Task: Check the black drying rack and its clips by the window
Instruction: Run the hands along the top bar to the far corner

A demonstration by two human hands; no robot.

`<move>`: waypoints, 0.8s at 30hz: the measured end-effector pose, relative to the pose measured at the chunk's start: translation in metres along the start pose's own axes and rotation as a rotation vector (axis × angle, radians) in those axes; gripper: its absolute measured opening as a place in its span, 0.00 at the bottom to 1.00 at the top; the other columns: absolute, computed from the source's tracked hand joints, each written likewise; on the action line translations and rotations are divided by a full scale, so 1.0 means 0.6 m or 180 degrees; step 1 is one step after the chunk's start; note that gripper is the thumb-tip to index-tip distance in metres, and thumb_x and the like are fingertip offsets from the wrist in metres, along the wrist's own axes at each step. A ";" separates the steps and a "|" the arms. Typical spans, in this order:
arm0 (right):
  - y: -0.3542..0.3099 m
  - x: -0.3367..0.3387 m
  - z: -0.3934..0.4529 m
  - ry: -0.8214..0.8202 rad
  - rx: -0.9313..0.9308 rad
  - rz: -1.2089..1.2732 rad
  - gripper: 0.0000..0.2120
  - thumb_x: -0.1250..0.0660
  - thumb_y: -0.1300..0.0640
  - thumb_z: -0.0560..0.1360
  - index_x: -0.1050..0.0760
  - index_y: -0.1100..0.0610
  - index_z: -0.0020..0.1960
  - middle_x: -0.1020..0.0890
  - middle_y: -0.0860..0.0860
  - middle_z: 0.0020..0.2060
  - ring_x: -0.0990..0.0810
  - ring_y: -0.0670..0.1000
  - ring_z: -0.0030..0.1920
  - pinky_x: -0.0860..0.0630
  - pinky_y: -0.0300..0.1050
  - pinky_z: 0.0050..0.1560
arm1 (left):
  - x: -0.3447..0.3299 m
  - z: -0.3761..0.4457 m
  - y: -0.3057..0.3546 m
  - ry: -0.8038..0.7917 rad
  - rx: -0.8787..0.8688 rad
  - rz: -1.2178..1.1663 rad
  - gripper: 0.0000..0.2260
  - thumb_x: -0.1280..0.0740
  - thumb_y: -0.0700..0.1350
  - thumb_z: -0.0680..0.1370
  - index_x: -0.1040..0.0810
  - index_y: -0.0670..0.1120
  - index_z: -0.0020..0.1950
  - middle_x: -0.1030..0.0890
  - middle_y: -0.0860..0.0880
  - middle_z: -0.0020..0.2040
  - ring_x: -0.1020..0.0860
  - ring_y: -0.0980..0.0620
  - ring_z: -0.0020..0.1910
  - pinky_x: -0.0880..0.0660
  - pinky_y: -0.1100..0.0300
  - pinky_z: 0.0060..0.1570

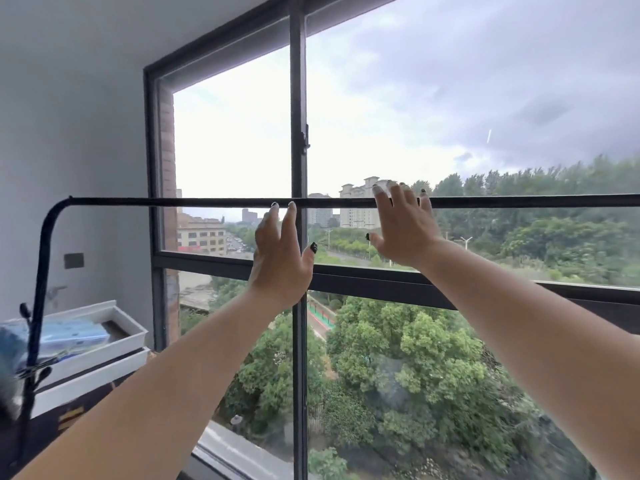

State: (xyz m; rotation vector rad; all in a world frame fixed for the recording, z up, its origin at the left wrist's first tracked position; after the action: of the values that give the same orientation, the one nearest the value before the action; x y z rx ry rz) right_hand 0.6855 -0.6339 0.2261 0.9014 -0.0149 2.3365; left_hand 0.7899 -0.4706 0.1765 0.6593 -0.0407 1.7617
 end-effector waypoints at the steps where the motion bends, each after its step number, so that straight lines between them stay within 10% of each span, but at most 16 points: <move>1: -0.002 -0.009 0.009 -0.0010 0.0006 -0.0056 0.41 0.32 0.46 0.73 0.50 0.57 0.76 0.40 0.60 0.73 0.39 0.61 0.72 0.44 0.65 0.73 | -0.006 0.002 -0.007 -0.0020 0.0020 -0.0020 0.31 0.39 0.46 0.78 0.53 0.47 0.76 0.53 0.42 0.77 0.55 0.43 0.76 0.49 0.45 0.73; 8: -0.016 -0.037 0.071 0.0471 0.0411 -0.0506 0.23 0.41 0.45 0.78 0.35 0.60 0.67 0.25 0.58 0.62 0.25 0.60 0.61 0.31 0.58 0.61 | -0.055 0.046 -0.060 0.0141 0.0147 0.0077 0.34 0.37 0.45 0.78 0.56 0.48 0.76 0.56 0.43 0.78 0.57 0.44 0.76 0.53 0.47 0.74; 14: -0.018 -0.047 0.100 0.1078 0.0986 -0.0581 0.15 0.38 0.47 0.78 0.26 0.59 0.45 0.31 0.50 0.27 0.33 0.50 0.23 0.39 0.39 0.24 | -0.055 0.112 -0.096 0.0604 0.0068 0.0453 0.32 0.41 0.51 0.79 0.55 0.46 0.76 0.56 0.39 0.78 0.55 0.41 0.76 0.52 0.47 0.73; 24: 0.043 -0.094 0.128 0.1202 0.1142 -0.0751 0.21 0.48 0.45 0.79 0.26 0.59 0.44 0.25 0.51 0.25 0.30 0.50 0.18 0.40 0.35 0.23 | -0.082 0.191 -0.196 0.0390 0.0100 0.0882 0.25 0.47 0.51 0.81 0.48 0.47 0.76 0.46 0.42 0.77 0.52 0.43 0.77 0.51 0.39 0.74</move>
State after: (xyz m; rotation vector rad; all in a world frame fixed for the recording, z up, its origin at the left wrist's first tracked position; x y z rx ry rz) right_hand 0.7492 -0.7027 0.2558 0.5688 0.6479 2.2813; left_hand 0.9496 -0.5195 0.2145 0.5881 -0.0210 2.0704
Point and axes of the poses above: each hand's wrist, its own z-axis towards the middle knuckle, its own x-axis out of the back of the hand, y = z × x, the point moved 4 cm from there along z, towards the middle knuckle
